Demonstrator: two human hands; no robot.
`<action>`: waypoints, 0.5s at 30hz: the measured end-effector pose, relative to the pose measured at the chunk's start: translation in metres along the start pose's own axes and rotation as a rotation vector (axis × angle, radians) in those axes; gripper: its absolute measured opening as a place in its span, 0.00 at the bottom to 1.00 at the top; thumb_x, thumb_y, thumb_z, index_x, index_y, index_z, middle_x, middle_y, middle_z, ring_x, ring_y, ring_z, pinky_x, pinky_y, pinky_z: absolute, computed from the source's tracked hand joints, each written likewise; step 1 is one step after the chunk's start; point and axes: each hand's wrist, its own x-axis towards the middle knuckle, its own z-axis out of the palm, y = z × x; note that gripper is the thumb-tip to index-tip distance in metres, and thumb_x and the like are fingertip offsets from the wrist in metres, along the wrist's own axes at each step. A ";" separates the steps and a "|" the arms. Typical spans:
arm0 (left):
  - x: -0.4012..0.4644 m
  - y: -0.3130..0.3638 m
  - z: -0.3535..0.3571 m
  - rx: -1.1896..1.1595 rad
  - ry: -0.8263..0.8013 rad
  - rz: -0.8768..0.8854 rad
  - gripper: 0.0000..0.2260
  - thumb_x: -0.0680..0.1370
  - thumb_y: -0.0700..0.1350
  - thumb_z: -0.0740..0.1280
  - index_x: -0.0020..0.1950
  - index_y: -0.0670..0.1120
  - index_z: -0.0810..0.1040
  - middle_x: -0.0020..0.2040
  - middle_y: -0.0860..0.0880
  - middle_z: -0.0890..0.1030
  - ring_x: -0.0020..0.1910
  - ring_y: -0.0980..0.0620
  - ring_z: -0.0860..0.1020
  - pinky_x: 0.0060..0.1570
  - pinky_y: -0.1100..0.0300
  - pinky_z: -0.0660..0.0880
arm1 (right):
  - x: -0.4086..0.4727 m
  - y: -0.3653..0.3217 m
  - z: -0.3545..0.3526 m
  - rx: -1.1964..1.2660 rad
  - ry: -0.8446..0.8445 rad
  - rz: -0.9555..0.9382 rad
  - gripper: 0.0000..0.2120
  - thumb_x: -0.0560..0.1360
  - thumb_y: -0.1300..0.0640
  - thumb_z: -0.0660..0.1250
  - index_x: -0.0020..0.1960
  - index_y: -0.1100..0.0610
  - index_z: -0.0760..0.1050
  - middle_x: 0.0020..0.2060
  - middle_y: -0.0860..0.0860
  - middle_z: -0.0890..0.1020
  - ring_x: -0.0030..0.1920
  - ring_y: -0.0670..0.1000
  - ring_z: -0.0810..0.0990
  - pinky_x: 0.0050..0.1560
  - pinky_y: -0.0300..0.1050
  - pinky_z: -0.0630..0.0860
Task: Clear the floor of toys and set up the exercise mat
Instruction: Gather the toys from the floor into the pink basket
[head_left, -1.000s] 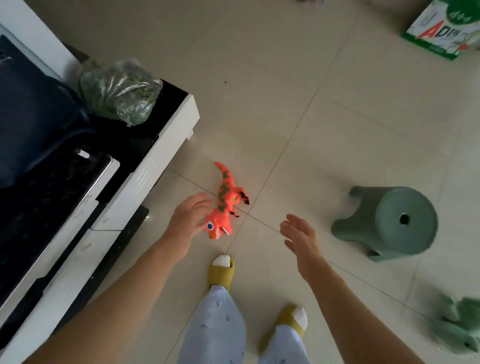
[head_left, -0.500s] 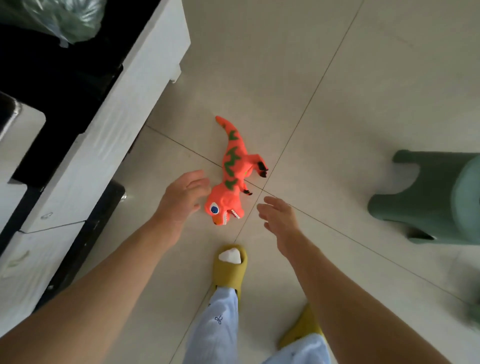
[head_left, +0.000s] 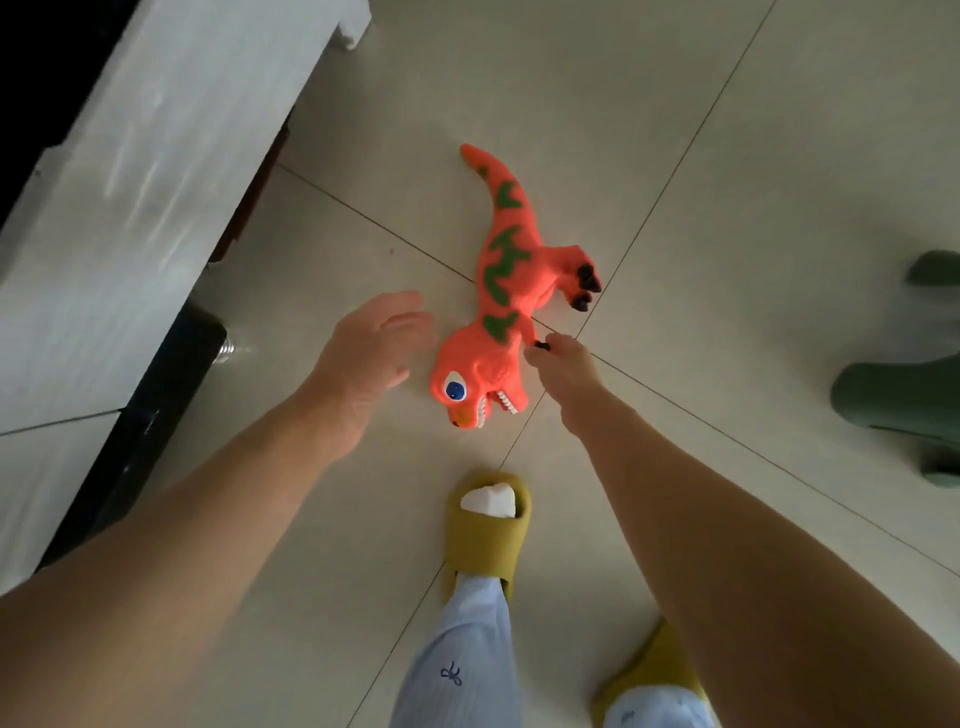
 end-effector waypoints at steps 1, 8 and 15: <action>0.002 -0.003 -0.001 0.010 0.003 0.004 0.15 0.77 0.39 0.62 0.63 0.50 0.72 0.58 0.50 0.78 0.56 0.53 0.75 0.50 0.60 0.72 | 0.008 0.003 0.005 -0.003 0.001 -0.005 0.08 0.75 0.62 0.60 0.37 0.57 0.69 0.31 0.53 0.71 0.31 0.51 0.69 0.30 0.42 0.64; -0.003 -0.013 0.008 0.032 -0.004 -0.008 0.15 0.76 0.38 0.62 0.60 0.51 0.72 0.58 0.51 0.78 0.55 0.56 0.75 0.54 0.56 0.69 | 0.026 0.012 0.005 0.099 0.118 -0.036 0.11 0.75 0.63 0.59 0.35 0.57 0.74 0.30 0.54 0.77 0.35 0.53 0.75 0.40 0.48 0.73; -0.044 0.025 0.046 0.059 -0.095 0.052 0.17 0.72 0.41 0.67 0.59 0.53 0.72 0.56 0.53 0.78 0.53 0.61 0.75 0.48 0.62 0.71 | -0.019 0.021 -0.062 0.084 0.253 -0.021 0.09 0.75 0.61 0.56 0.49 0.59 0.75 0.44 0.57 0.79 0.44 0.54 0.76 0.39 0.44 0.69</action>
